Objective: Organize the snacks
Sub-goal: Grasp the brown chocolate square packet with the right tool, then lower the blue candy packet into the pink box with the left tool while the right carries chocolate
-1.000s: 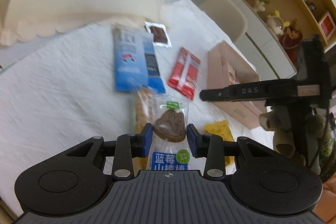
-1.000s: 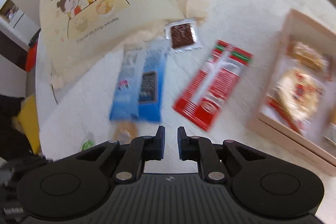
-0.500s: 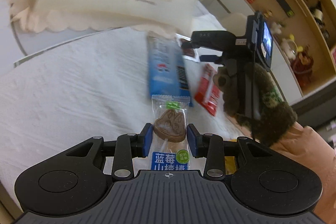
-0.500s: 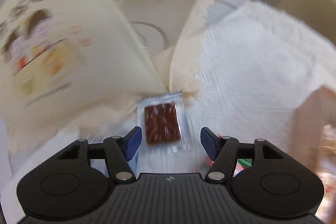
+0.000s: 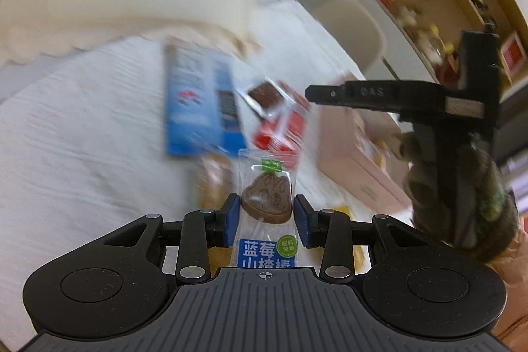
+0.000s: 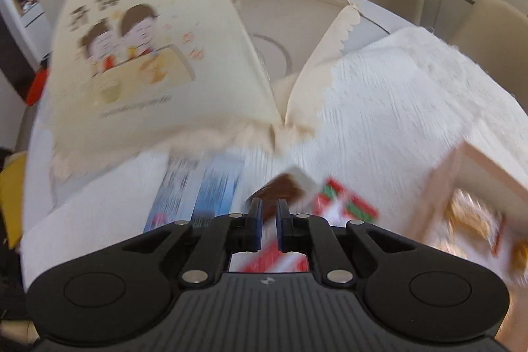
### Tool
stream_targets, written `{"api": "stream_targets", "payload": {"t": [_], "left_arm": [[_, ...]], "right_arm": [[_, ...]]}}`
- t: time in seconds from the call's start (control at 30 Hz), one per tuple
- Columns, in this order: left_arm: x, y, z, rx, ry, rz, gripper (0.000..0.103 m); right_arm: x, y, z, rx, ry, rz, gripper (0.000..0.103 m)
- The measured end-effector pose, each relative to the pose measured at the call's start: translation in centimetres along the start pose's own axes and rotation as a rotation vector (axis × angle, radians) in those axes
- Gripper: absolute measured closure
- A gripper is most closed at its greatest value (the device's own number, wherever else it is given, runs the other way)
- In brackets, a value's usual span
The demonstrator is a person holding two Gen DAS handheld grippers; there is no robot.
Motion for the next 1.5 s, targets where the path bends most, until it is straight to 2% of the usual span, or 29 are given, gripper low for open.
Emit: {"api": "stream_targets", "payload": {"t": [0.17,0.27,0.3,0.37,0.47,0.6,0.63,0.67,0.7,0.8,0.9,1.0,1.03,1.13,1.27,1.3,1.33,1.4,1.47,1.5], "left_arm": [[-1.7,2.0,2.3,-0.06,-0.004,-0.076,0.062],[-2.5,3.0,2.0,-0.047,-0.007,-0.098,0.062],[-2.6,3.2,1.8,-0.037,-0.009,-0.095,0.062],[-2.5,3.3,1.3,-0.021,-0.01,-0.084,0.062],[-1.8,3.3,0.6,-0.006,-0.01,-0.062,0.062],[-0.8,3.0,-0.3,0.023,0.005,-0.029,0.062],[-0.7,3.0,-0.6,0.029,0.008,-0.023,0.062],[-0.6,3.0,-0.8,0.036,0.009,-0.017,0.062],[-0.5,3.1,-1.1,0.043,0.011,-0.013,0.062],[-0.5,3.2,-1.7,0.061,0.019,-0.014,0.062],[-0.4,3.3,-1.9,0.073,0.034,-0.009,0.062],[-0.3,3.2,-1.9,0.069,0.04,-0.007,0.062],[-0.3,3.1,-1.9,0.067,0.041,-0.008,0.062],[-0.6,3.0,-1.9,0.06,0.046,-0.02,0.062],[-0.8,3.0,-1.3,0.029,0.045,-0.038,0.062],[-1.0,2.9,-1.2,0.021,0.043,-0.043,0.062],[-1.1,3.0,-0.9,0.012,0.04,-0.051,0.062],[-1.4,3.2,-0.2,-0.009,0.034,-0.07,0.062],[-1.8,3.6,0.7,-0.039,0.024,-0.095,0.062],[-2.1,3.8,1.2,-0.055,0.021,-0.107,0.062]], "right_arm": [[3.9,4.9,0.1,-0.039,-0.072,-0.002,0.096],[4.3,5.9,0.7,-0.103,-0.074,-0.007,0.092],[3.8,5.6,1.0,-0.136,-0.081,-0.008,0.089],[2.3,4.5,1.3,-0.207,-0.099,-0.014,0.069],[-0.8,1.7,1.3,-0.34,-0.12,-0.025,0.048],[-6.1,-1.9,1.5,-0.524,0.008,-0.086,0.047],[-6.9,-2.6,1.4,-0.555,0.051,-0.07,0.042],[-7.0,-3.5,1.0,-0.555,0.101,-0.027,0.037],[-7.3,-4.3,0.5,-0.537,0.137,-0.018,0.037],[-9.3,-5.9,-1.1,-0.453,0.14,-0.062,0.037],[-10.1,-5.7,-2.4,-0.312,0.212,-0.075,0.035],[-9.8,-4.8,-2.6,-0.216,0.207,-0.044,0.035],[-9.7,-4.6,-2.4,-0.201,0.195,-0.042,0.036],[-8.9,-4.2,-2.1,-0.157,0.182,-0.047,0.054],[-6.3,-2.8,-2.3,-0.117,0.105,-0.06,0.064],[-5.2,-2.0,-2.5,-0.106,0.08,-0.056,0.077],[-3.8,-1.0,-2.8,-0.091,0.054,-0.056,0.082],[-0.8,1.1,-3.1,-0.069,0.017,-0.039,0.083],[2.3,3.6,-3.2,-0.047,-0.003,-0.017,0.097],[3.8,4.8,-3.0,-0.045,-0.011,-0.009,0.099]]}}
Point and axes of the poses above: each gripper's, at about its wrist camera, not at the fingertips, and x roughly against the way its jaws point, z to its right, y to its underside, the point moved 5 cm from there along -x, roughly the way its jaws point, and after that the axes turned 11 degrees about -z, right-handed, at the moved point
